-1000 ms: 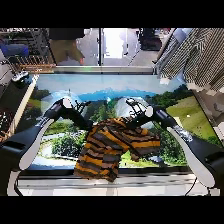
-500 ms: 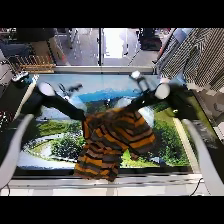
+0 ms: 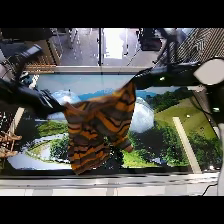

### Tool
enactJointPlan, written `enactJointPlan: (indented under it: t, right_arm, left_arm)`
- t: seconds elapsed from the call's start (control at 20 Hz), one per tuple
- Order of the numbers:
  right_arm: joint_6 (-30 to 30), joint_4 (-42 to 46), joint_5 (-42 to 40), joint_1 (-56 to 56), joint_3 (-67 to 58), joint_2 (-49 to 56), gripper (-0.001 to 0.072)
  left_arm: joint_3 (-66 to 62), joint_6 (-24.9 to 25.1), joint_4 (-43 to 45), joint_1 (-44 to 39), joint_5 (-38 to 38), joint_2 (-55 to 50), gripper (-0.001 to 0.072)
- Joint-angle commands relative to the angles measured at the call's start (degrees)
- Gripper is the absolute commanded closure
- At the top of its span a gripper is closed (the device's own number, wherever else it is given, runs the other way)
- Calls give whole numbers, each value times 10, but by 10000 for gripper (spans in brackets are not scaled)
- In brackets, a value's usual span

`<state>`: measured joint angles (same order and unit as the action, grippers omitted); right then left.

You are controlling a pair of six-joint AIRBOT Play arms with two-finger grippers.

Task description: Fold the clothes and pants, and hang the long-sleeved shirts on hangers.

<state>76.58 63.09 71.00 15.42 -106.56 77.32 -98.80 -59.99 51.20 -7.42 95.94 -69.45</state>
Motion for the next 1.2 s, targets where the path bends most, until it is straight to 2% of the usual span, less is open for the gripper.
enactJointPlan:
  t: [0.0,0.05,0.15,0.25,0.35,0.45,0.6,0.75,0.8,1.15]
  right_arm:
    - [71,-56,42,3,44,52,418]
    - [84,-40,69,3,63,64,318]
    - [82,-10,122,3,117,67,322]
    - [72,-13,128,2,208,43,326]
    - [72,-47,77,3,311,3,323]
    - [63,-115,20,18,409,-24,316]
    - [65,-186,-116,74,493,-11,318]
    - [65,-198,-188,119,483,45,342]
    - [65,-197,-196,121,470,69,375]
    - [100,-215,-210,102,368,157,348]
  left_arm:
    - [127,-15,26,-92,-40,16,697]
    - [180,-28,69,-115,-70,15,697]
    - [272,-46,119,-122,-122,13,697]
    - [341,-45,118,-96,-151,11,697]
    - [376,-30,118,-71,-156,11,696]
    - [382,-13,117,-66,-156,11,696]
    - [382,-4,89,-71,-156,11,696]
    - [382,9,51,-72,-155,20,696]
    - [382,9,51,-72,-153,27,696]
    - [382,9,51,-71,-143,54,696]
